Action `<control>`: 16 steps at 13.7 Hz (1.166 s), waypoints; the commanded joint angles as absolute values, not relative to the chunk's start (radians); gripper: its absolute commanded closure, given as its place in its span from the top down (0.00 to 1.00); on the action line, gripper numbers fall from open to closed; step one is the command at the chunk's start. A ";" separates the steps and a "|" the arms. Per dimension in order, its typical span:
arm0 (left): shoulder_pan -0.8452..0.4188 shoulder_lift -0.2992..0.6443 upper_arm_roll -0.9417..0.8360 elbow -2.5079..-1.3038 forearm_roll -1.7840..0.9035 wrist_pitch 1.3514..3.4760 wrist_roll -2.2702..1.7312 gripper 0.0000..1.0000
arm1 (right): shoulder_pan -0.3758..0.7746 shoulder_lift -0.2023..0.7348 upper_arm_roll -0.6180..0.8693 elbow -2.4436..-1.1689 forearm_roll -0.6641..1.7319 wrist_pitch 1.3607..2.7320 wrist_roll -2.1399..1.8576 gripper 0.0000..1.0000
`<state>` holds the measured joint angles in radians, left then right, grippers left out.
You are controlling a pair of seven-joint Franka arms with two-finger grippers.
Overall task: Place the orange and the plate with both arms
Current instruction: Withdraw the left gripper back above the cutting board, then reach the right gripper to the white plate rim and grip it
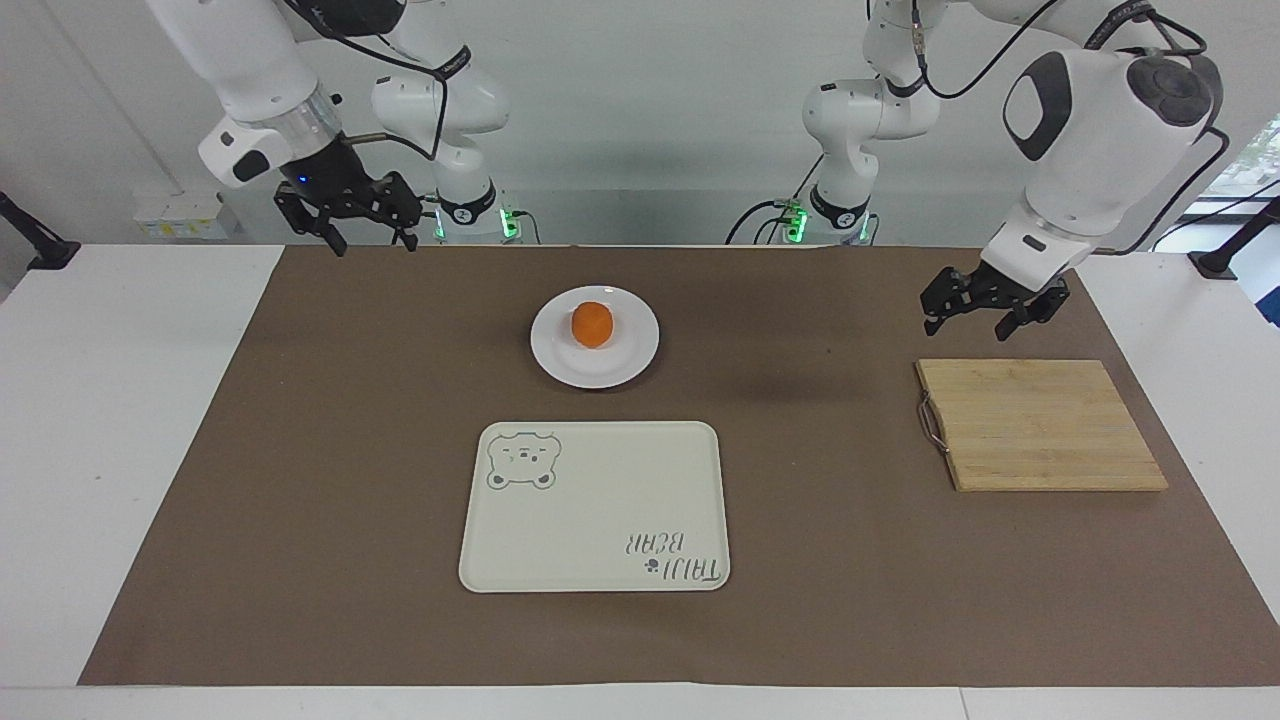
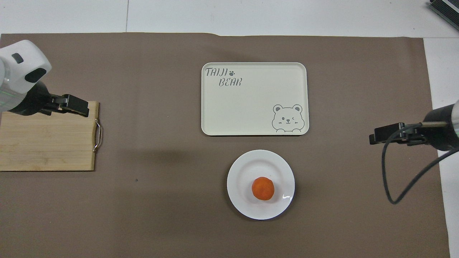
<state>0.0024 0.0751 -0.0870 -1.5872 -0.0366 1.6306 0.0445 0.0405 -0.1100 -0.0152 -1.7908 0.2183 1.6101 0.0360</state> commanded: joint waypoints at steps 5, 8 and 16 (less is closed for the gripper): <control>0.015 0.031 -0.077 -1.545 -0.002 1.540 0.063 1.00 | 0.037 -0.123 -0.015 -2.041 0.460 1.778 -0.176 1.00; 0.017 0.028 -0.072 -1.543 0.002 1.494 0.064 1.00 | 0.038 -0.120 -0.015 -2.161 0.561 1.876 -0.311 1.00; 0.017 -0.003 -0.080 -1.548 -0.003 1.509 0.058 1.00 | 0.077 -0.055 -0.015 -2.331 0.793 2.002 -0.529 1.00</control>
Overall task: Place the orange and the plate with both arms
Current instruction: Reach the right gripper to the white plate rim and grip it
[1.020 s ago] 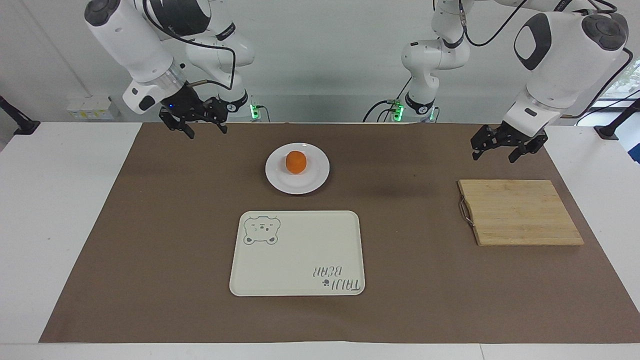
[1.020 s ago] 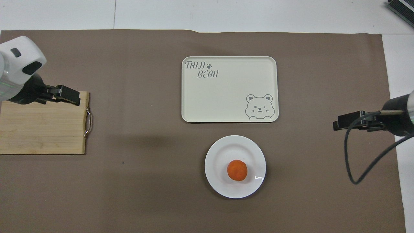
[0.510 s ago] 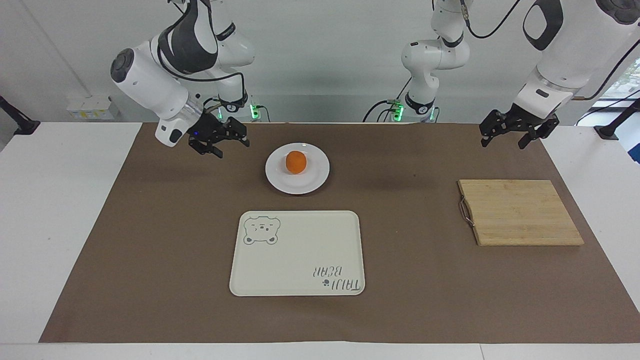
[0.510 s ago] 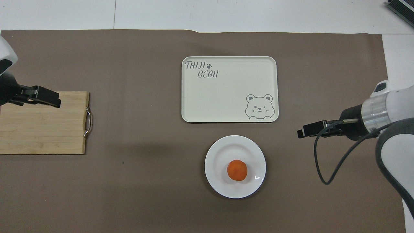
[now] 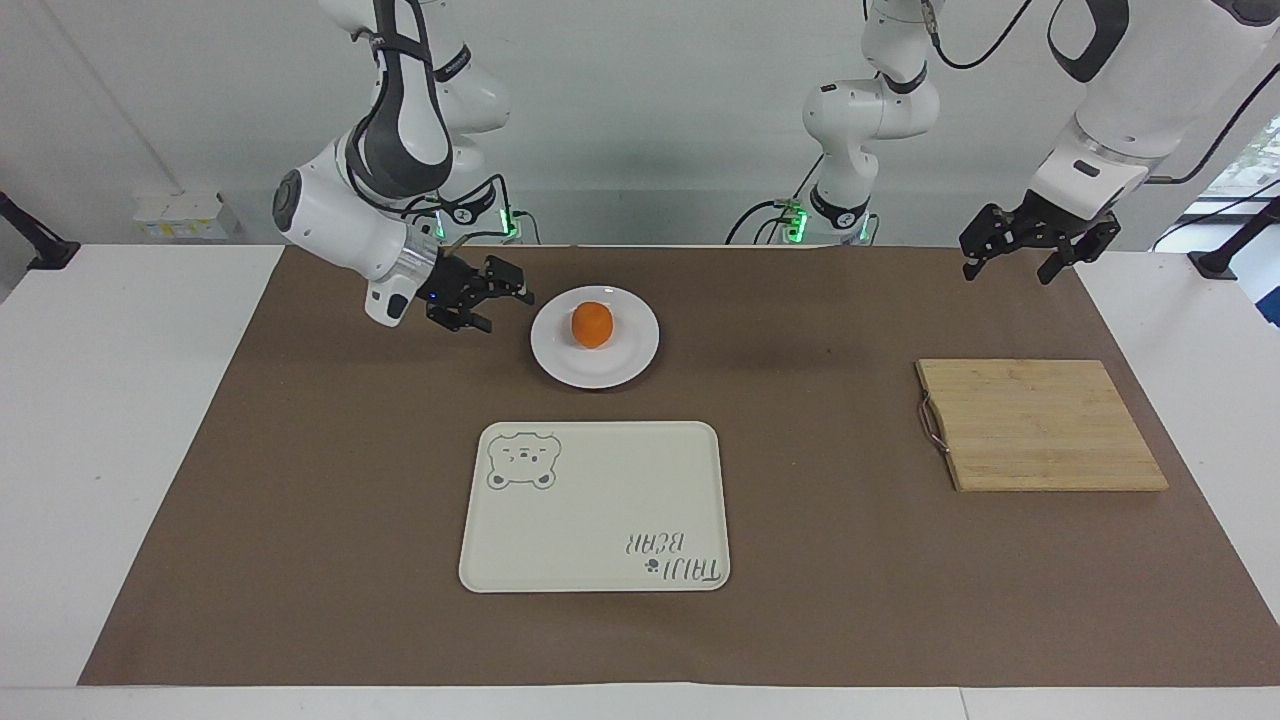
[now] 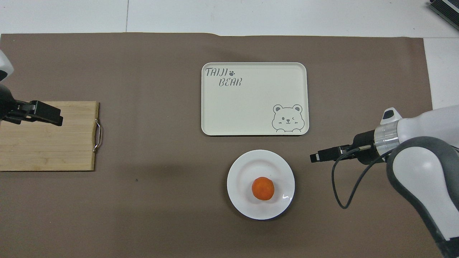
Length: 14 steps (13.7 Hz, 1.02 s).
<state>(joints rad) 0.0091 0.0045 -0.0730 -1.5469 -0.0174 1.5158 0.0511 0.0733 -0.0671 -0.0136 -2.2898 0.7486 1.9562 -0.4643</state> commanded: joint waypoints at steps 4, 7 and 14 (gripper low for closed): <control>0.017 -0.003 -0.080 -1.548 -0.003 1.509 0.057 1.00 | 0.074 -0.015 -0.015 -2.394 0.902 2.028 -0.653 1.00; 0.015 -0.005 -0.080 -1.548 -0.002 1.509 0.057 1.00 | 0.086 0.000 -0.015 -2.444 0.962 2.065 -0.722 1.00; 0.017 -0.003 -0.080 -1.548 -0.002 1.509 0.057 1.00 | 0.092 0.006 -0.017 -2.519 1.065 2.060 -0.723 1.00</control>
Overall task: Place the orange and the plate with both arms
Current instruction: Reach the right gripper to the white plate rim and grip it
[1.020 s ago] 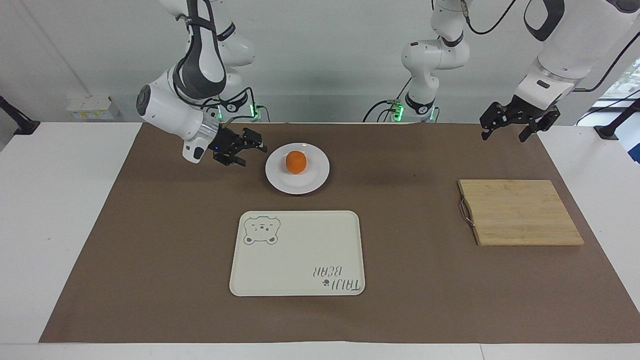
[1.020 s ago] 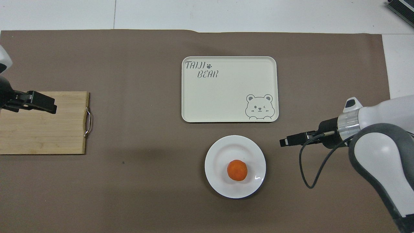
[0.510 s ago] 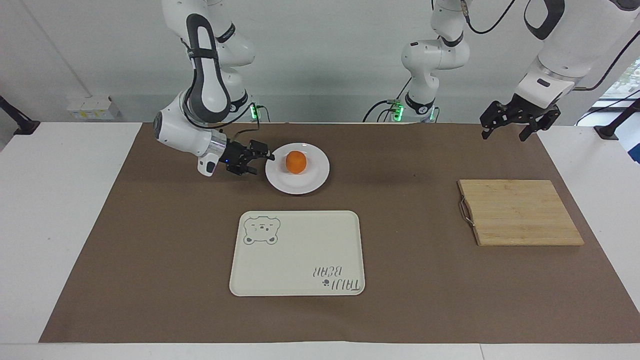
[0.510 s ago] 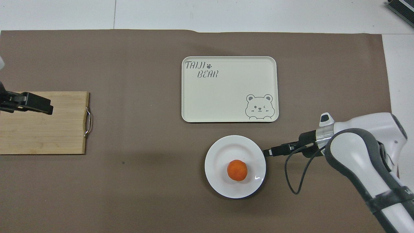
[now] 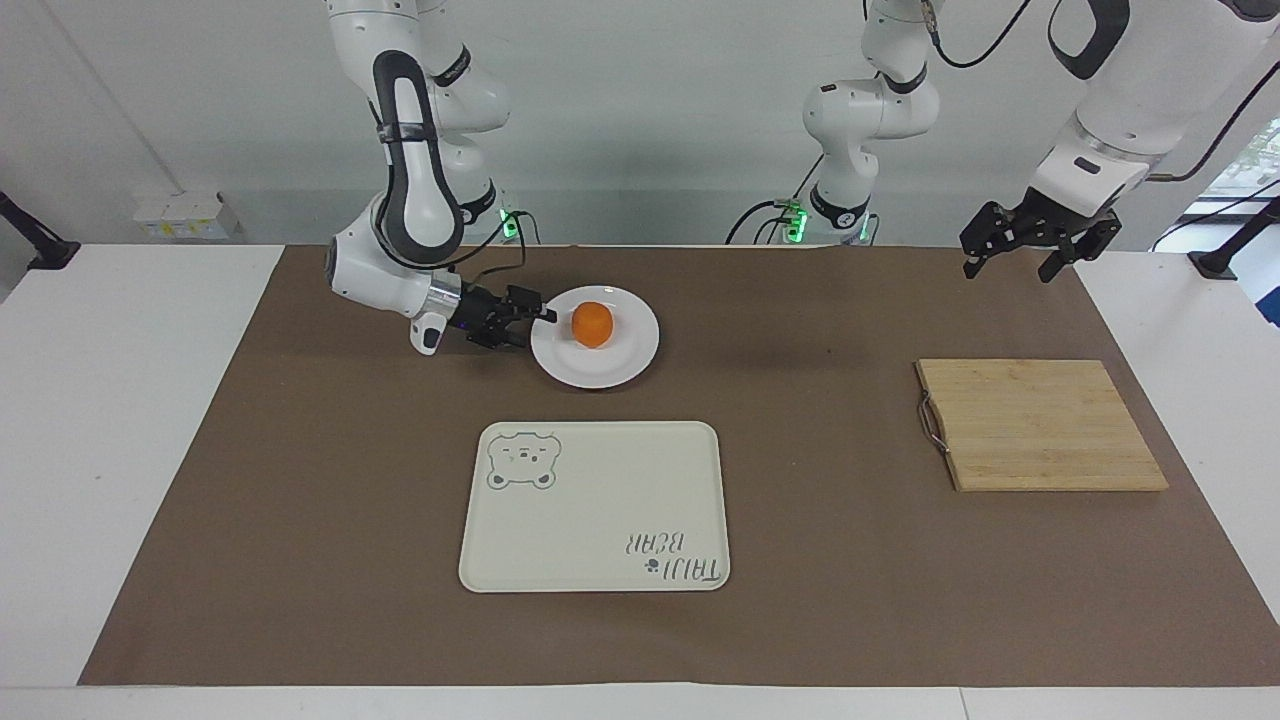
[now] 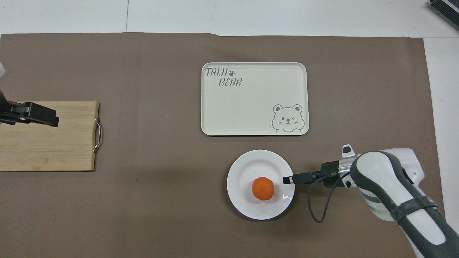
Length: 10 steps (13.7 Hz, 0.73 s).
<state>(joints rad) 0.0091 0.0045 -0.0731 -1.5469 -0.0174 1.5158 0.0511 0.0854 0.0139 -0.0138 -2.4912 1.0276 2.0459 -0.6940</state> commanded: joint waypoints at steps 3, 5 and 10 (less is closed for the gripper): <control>0.017 -0.005 -0.080 -1.548 -0.002 1.509 0.057 1.00 | 0.092 0.003 -0.015 -2.542 1.066 2.057 -0.719 1.00; 0.015 -0.003 -0.080 -1.548 -0.002 1.509 0.057 1.00 | 0.092 -0.003 -0.017 -2.556 1.065 2.057 -0.721 1.00; 0.017 -0.005 -0.080 -1.548 -0.003 1.509 0.057 1.00 | 0.094 -0.006 -0.017 -2.566 1.065 2.052 -0.712 0.59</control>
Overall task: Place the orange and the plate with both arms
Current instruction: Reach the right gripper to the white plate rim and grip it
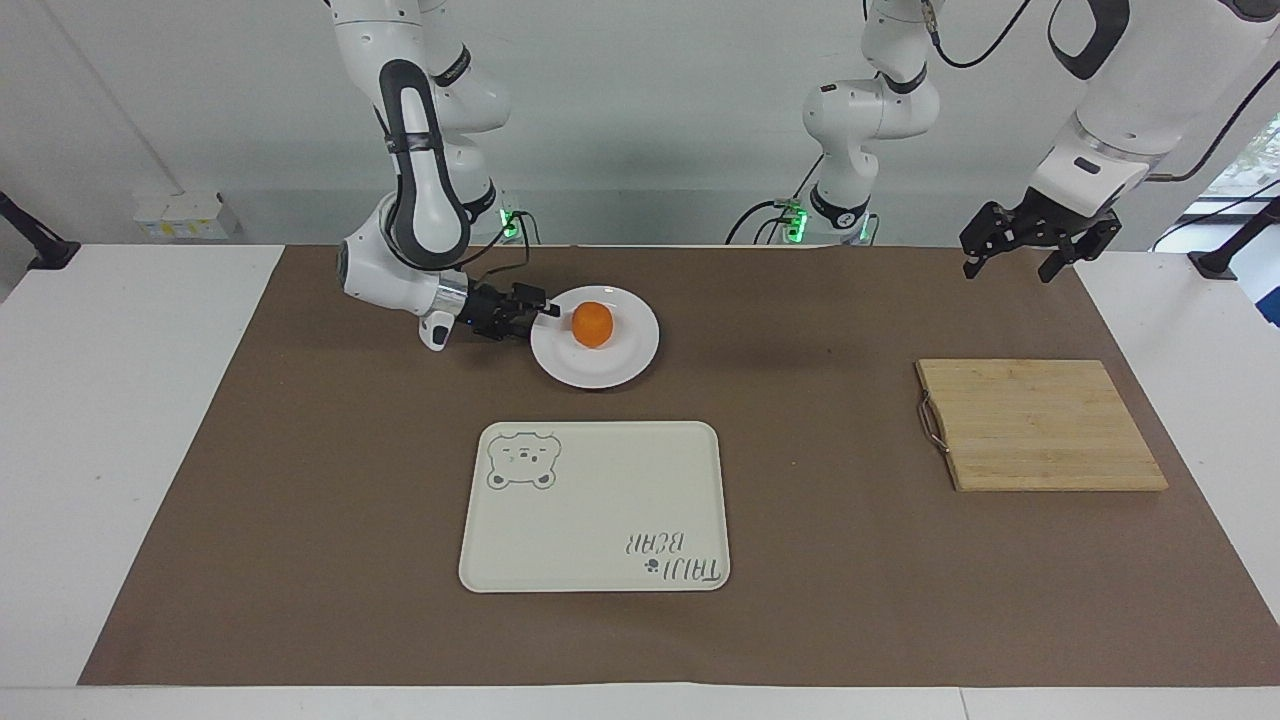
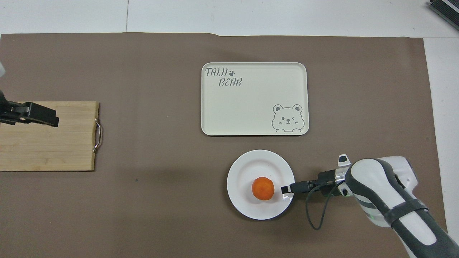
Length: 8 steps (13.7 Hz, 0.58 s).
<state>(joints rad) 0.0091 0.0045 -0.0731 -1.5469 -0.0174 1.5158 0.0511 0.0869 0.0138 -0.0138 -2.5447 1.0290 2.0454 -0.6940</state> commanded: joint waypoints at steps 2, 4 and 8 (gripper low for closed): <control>0.015 -0.005 -0.080 -1.548 -0.002 1.509 0.057 1.00 | 0.094 -0.006 -0.017 -2.566 1.065 2.052 -0.686 0.33; 0.017 -0.005 -0.080 -1.549 -0.002 1.509 0.057 1.00 | 0.094 -0.006 -0.017 -2.566 1.065 2.054 -0.675 0.17; 0.015 -0.003 -0.080 -1.548 -0.003 1.509 0.057 1.00 | 0.092 0.002 -0.017 -2.559 1.065 2.059 -0.675 0.00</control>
<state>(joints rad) 0.0091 0.0045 -0.0732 -1.5469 -0.0174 1.5158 0.0511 0.0868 0.0059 -0.0169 -2.5480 1.0419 2.0334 -0.6865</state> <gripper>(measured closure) 0.000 0.956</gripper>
